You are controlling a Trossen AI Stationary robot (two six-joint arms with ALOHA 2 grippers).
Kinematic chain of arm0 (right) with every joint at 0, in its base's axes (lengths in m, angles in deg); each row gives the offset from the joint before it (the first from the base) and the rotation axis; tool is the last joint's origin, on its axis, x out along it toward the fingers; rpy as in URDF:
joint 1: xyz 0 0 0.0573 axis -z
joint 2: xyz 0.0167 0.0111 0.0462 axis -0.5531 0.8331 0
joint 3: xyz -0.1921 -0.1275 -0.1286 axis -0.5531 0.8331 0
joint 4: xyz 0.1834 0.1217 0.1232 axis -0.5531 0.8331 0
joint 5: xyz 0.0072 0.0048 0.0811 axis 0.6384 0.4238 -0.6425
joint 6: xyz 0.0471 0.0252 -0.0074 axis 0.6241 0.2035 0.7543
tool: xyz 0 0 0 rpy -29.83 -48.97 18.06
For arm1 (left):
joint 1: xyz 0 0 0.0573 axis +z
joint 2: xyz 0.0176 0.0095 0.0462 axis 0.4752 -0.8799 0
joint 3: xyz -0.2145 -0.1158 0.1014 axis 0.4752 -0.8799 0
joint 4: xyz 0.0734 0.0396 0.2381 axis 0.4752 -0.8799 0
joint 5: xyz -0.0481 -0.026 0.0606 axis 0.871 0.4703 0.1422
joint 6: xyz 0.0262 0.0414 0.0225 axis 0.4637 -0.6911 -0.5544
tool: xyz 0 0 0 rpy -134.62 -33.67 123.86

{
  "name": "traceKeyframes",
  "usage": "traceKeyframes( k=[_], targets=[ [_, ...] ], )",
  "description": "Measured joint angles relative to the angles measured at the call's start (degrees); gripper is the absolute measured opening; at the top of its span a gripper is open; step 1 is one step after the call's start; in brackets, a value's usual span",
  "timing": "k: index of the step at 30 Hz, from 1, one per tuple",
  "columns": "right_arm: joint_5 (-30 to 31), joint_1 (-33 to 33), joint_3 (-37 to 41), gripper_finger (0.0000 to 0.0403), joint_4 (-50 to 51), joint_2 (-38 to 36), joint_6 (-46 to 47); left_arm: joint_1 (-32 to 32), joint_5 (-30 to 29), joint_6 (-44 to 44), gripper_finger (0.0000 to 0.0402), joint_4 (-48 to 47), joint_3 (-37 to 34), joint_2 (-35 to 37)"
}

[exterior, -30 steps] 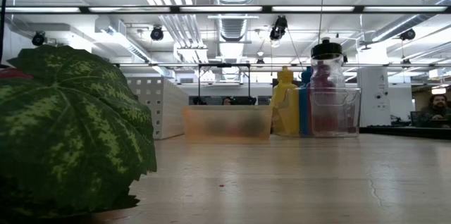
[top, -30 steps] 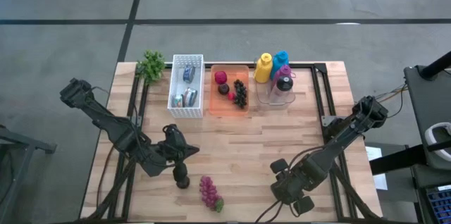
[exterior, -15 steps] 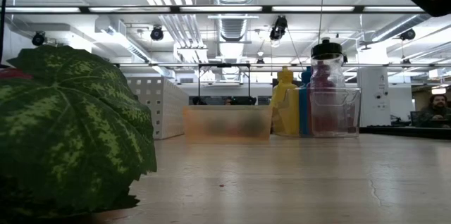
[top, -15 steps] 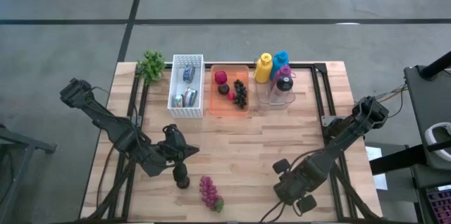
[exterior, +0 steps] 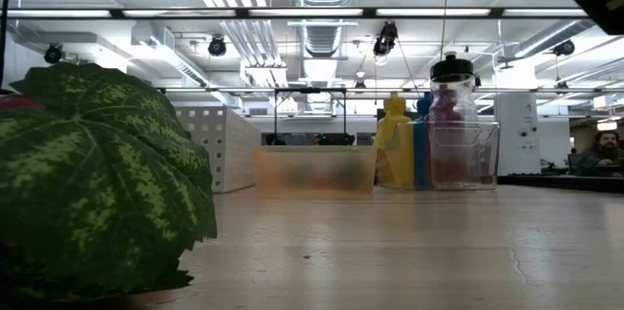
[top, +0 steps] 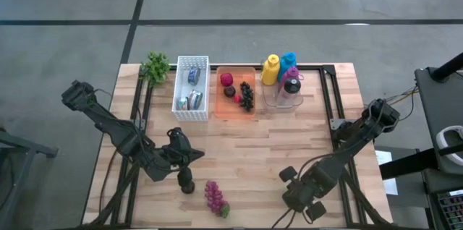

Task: Pick & Place Food Item
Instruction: Put the green apple into the orange bin

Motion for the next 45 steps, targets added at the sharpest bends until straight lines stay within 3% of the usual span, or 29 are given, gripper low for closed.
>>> traceKeyframes(
  k=[17, 25, 45],
  targets=[
    [0.1, -0.1, -2.4, 0.0077, 1.5, 0.1, 0.4, 0.0, 0.0, 0.0, 0.0006, 0.2, 0.0, 0.0],
    [0.1, -0.1, -2.3, 0.0072, 7.1, 0.1, 0.4, 0.0, 0.0, 0.0, 0.0006, 0.2, 0.0, 0.0],
    [0.4, 0.0, -2.0, 0.0075, 4.5, 0.0, 3.4, 0.0, 0.0, 0.1, 0.0006, 0.2, 0.0, 0.0]
  ],
)
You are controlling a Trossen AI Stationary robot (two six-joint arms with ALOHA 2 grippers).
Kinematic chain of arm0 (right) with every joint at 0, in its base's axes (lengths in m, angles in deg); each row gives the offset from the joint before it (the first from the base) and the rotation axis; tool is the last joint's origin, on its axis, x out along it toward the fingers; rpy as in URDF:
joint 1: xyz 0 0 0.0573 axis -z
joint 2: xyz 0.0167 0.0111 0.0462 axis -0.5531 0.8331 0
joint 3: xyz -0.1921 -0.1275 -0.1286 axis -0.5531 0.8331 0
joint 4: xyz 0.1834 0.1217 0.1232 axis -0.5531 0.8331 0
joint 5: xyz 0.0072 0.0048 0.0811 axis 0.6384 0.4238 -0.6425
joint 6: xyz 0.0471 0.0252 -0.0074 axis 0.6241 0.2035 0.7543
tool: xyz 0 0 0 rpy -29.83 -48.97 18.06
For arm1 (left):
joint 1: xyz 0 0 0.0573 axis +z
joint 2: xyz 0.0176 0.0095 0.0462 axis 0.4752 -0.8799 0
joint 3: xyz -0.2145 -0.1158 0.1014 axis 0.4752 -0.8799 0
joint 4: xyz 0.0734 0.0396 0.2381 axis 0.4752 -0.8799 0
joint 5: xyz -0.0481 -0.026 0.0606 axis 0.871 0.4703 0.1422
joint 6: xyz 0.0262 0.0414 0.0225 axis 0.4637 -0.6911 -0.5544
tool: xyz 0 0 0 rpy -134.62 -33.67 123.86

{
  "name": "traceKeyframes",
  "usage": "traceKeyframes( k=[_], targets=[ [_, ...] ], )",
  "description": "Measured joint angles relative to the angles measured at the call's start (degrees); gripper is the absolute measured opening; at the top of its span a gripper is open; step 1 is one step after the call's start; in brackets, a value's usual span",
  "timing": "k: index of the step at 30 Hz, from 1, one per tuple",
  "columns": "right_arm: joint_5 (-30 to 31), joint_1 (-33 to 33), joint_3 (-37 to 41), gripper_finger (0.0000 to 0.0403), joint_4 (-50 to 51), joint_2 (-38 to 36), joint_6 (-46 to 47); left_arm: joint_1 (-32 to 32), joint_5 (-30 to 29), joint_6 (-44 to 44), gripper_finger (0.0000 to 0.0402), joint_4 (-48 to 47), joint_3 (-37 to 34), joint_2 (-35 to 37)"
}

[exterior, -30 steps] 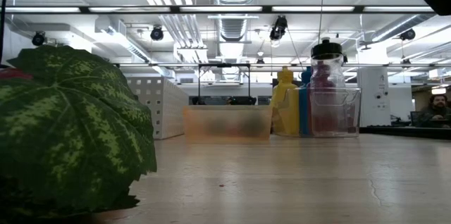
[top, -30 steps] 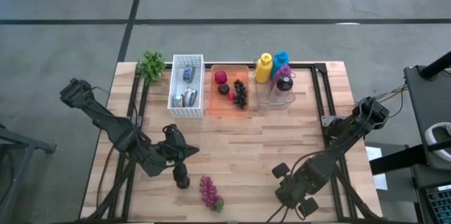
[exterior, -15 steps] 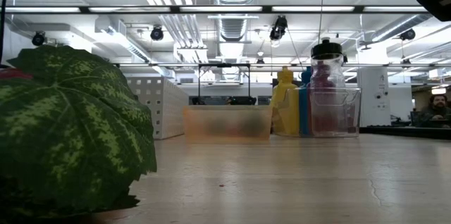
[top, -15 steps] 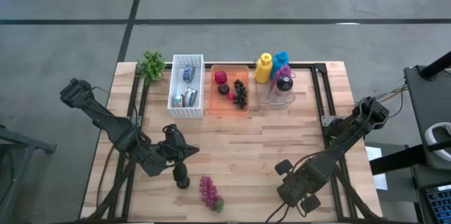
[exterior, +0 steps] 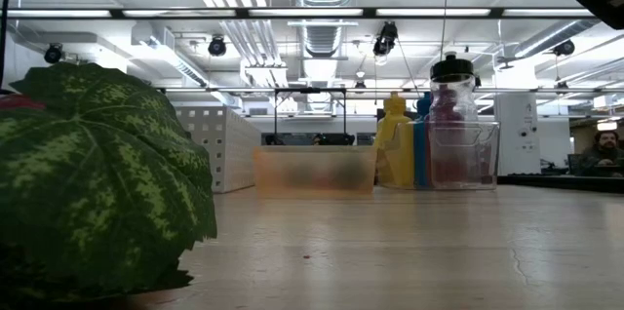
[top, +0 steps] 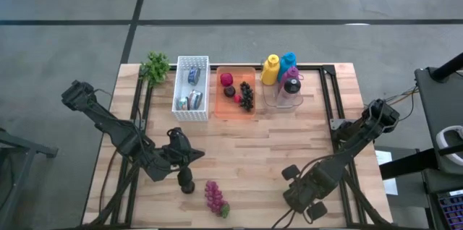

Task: Pick & Place Food Item
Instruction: Put the green apple into the orange bin

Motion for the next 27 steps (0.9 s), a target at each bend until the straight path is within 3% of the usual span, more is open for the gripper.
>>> traceKeyframes(
  k=[19, 27],
  targets=[
    [0.1, 0.0, 1.4, 0.0015, -1.0, 0.0, 0.1, 0.0, 0.0, 0.1, 0.0006, 0.0, 0.0, 0.0],
    [0.1, 0.1, 0.3, 0.001, -0.5, 0.0, 0.4, 0.0, 0.0, 0.1, 0.0006, 0.1, 0.0, 0.0]
  ],
)
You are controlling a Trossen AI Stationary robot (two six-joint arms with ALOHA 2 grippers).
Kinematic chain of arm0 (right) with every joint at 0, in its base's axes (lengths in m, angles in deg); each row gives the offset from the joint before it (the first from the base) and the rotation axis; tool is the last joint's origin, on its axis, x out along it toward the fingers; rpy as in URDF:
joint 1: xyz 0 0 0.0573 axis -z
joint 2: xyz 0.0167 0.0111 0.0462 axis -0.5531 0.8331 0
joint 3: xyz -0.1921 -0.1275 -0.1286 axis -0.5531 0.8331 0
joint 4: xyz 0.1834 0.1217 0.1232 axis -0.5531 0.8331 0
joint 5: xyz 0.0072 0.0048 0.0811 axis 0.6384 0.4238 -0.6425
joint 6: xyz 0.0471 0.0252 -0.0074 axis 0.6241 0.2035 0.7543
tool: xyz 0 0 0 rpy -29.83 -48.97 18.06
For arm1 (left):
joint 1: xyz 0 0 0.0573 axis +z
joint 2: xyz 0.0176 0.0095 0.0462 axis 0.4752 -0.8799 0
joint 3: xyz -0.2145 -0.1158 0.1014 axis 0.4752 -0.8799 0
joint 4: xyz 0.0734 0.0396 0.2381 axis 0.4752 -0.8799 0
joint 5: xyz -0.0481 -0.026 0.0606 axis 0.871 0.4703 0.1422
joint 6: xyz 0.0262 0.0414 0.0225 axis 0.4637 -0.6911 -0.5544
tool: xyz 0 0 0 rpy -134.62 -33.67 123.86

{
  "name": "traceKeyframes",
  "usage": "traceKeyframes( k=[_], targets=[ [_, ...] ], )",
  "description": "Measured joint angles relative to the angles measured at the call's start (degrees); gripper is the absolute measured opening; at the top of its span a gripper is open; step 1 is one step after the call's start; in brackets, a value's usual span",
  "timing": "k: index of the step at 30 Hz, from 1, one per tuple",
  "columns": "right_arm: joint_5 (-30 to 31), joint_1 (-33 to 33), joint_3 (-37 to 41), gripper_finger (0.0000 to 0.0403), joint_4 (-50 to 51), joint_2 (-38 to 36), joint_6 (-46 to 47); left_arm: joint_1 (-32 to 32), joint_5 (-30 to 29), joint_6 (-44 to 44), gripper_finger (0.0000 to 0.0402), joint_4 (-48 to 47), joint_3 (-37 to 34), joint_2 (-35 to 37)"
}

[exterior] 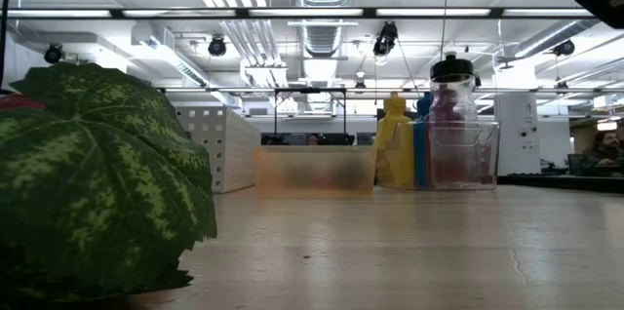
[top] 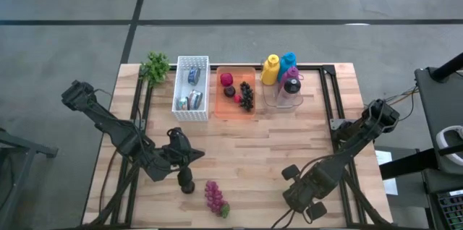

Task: Pick & Place Food Item
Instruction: Put the green apple into the orange bin

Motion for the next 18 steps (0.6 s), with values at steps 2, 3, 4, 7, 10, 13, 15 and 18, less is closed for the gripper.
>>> traceKeyframes(
  k=[2, 3, 4, 7, 10, 13, 15, 18],
  targets=[
    [0.3, 0.1, -1.1, 0.001, 0.8, 0.0, 1.5, 0.0, 0.0, -0.1, 0.0006, 0.0, 0.0, 0.0],
    [0.9, 0.3, -1.7, 0.001, 1.6, 0.0, 2.4, 0.0, 0.0, -0.1, 0.0006, 0.0, 0.0, 0.0],
    [1.3, 0.4, -2.5, 0.001, 2.4, 0.0, 3.1, 0.0, 0.0, -0.1, 0.0006, 0.0, 0.0, 0.0],
    [3.0, 1.0, -5.6, 0.0009, 5.2, 0.0, 5.5, 0.0, 0.0, -0.4, 0.0006, 0.0, 0.0, 0.0],
    [5.2, 1.9, -9.2, 0.0009, 7.9, 0.0, 6.6, 0.0, 0.0, -0.6, 0.0006, 0.0, 0.0, 0.0],
    [8.3, 3.2, -12.9, 0.0009, 9.7, 0.0, 6.5, 0.1, 0.0, -0.8, 0.0006, -0.1, 0.0, 0.0],
    [10.7, 4.4, -15.0, 0.0009, 10.0, 0.0, 6.5, 0.1, 0.0, -0.8, 0.0006, -0.1, 0.0, 0.0],
    [13.9, 6.9, -17.8, 0.0009, 11.3, 0.0, 5.8, 0.2, 0.0, -0.9, 0.0006, -0.1, 0.0, 0.0]
  ],
)
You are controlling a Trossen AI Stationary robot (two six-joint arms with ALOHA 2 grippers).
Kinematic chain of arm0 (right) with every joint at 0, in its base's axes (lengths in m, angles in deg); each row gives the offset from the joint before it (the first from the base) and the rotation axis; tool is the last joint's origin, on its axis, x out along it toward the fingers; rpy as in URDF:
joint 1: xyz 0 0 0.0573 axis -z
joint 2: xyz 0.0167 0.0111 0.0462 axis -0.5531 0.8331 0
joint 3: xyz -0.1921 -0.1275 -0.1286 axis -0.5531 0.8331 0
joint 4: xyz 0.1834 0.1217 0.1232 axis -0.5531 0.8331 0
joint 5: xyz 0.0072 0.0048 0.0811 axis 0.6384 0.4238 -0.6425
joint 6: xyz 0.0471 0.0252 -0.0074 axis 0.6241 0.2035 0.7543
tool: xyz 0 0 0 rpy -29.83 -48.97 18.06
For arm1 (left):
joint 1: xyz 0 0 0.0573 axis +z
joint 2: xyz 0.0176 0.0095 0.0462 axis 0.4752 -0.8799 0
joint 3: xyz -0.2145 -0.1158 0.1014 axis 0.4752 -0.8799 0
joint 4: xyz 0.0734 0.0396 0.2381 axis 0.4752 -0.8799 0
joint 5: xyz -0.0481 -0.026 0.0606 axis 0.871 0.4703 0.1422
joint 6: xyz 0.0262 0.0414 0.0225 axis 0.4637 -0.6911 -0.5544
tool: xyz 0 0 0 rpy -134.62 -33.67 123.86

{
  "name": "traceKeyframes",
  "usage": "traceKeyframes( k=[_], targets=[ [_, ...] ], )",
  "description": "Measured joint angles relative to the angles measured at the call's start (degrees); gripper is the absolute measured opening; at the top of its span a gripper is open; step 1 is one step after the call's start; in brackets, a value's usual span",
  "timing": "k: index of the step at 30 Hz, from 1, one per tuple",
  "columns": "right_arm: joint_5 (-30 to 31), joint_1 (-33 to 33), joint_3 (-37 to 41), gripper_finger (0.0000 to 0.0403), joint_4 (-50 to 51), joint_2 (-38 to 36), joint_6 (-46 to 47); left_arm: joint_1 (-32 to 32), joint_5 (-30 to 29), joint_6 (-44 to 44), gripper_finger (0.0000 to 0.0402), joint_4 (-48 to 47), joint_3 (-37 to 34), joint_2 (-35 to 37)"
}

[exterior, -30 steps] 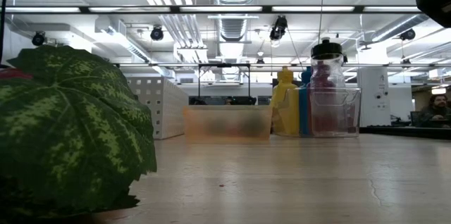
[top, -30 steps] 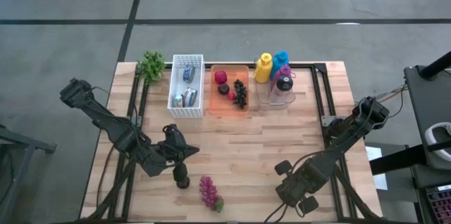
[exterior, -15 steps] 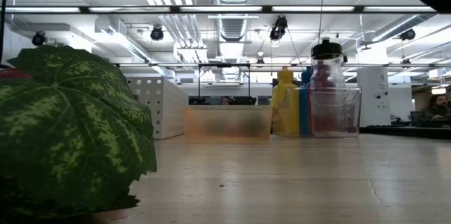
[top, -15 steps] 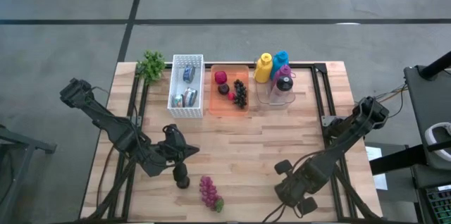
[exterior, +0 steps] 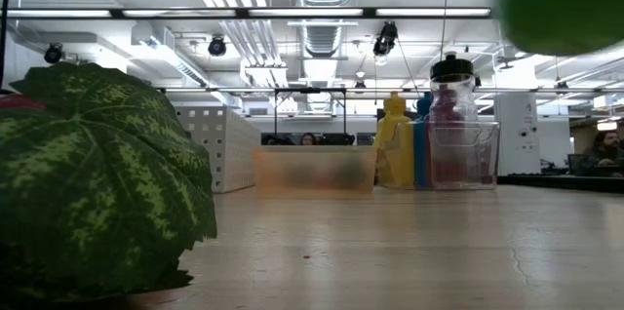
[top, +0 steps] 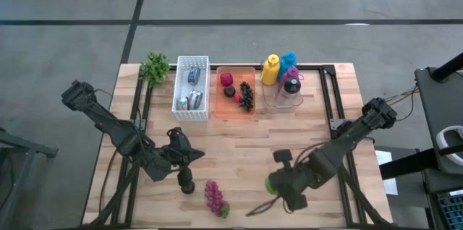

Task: Pick & Place Food Item
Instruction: Put the green apple into the orange bin

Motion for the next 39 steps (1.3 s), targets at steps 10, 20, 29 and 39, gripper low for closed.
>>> traceKeyframes(
  k=[10, 20, 29, 39],
  targets=[
    [4.2, 12.4, -6.1, 0.0009, 0.7, 0.0, -3.4, 0.2, 0.0, -2.1, 0.0006, 0.0, 0.1, 2.0],
    [7.1, 28.6, -8.5, 0.0008, -7.3, 0.0, -3.4, 0.2, -0.9, -4.0, 0.0006, -0.2, 0.1, 8.3],
    [5.6, 42.9, -7.3, 0.0008, -14.6, 1.0, -3.4, 0.3, -5.4, -5.4, 0.0006, -0.2, 0.1, 11.3],
    [-5.8, 50.5, -7.2, 0.0008, -17.8, 8.5, -5.1, 0.6, -9.5, -5.4, 0.0006, -0.2, 0.1, 11.7]
  ],
)
